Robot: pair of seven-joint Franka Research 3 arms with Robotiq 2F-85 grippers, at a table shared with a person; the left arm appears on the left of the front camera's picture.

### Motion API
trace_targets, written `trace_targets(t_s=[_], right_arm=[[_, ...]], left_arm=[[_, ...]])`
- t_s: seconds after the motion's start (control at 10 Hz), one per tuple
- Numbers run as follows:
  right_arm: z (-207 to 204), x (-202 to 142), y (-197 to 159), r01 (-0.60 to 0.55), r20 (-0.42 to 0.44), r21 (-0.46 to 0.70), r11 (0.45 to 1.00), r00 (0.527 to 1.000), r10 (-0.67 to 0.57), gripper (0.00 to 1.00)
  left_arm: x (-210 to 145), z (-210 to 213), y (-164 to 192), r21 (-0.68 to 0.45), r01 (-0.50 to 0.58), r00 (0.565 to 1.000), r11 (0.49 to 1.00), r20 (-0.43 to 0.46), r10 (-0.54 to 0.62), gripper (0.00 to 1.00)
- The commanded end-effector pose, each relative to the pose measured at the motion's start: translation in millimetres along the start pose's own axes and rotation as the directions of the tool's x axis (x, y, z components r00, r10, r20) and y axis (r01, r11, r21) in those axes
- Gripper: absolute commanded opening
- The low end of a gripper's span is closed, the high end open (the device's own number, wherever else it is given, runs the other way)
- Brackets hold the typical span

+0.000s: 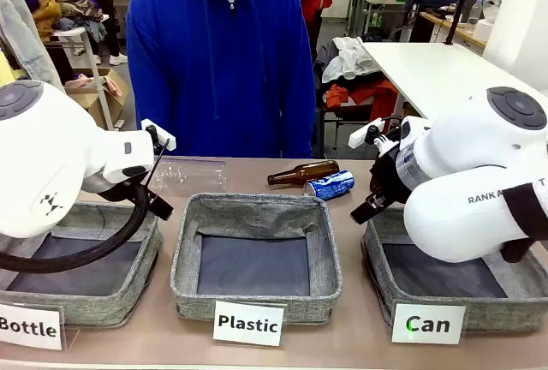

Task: Sort the can waste into the basket.
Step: Pick up the can waste from the table and place it in the right Fabric basket.

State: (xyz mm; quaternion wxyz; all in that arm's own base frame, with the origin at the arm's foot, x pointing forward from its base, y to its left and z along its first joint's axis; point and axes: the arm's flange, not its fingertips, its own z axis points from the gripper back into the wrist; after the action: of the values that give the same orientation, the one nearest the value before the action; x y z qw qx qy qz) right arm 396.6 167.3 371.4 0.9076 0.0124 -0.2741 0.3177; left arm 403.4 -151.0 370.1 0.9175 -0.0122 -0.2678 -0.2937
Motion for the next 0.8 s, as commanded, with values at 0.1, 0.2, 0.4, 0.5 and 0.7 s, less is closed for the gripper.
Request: trace_targets(t_s=[0.1, 0.2, 0.4, 0.5, 0.7], right_arm=[[0.0, 0.0, 0.0, 0.000, 0.000, 0.000, 1.000, 1.000, 0.000, 1.00], [0.0, 0.0, 0.0, 0.000, 0.000, 0.000, 1.000, 1.000, 0.000, 1.00], [0.0, 0.0, 0.0, 0.000, 0.000, 0.000, 1.000, 1.000, 0.000, 1.00], [0.0, 0.0, 0.0, 0.000, 0.000, 0.000, 1.000, 1.000, 0.000, 1.00], [0.0, 0.0, 0.0, 0.000, 0.000, 0.000, 1.000, 1.000, 0.000, 1.00]], left_arm=[[0.0, 0.0, 0.0, 0.000, 0.000, 1.000, 1.000, 0.000, 0.000, 1.00], [0.0, 0.0, 0.0, 0.000, 0.000, 1.000, 1.000, 0.000, 0.000, 1.00], [0.0, 0.0, 0.0, 0.000, 0.000, 1.000, 1.000, 0.000, 0.000, 1.00], [0.0, 0.0, 0.0, 0.000, 0.000, 1.000, 1.000, 0.000, 0.000, 1.00], [0.0, 0.0, 0.0, 0.000, 0.000, 1.000, 1.000, 0.000, 0.000, 1.00]])
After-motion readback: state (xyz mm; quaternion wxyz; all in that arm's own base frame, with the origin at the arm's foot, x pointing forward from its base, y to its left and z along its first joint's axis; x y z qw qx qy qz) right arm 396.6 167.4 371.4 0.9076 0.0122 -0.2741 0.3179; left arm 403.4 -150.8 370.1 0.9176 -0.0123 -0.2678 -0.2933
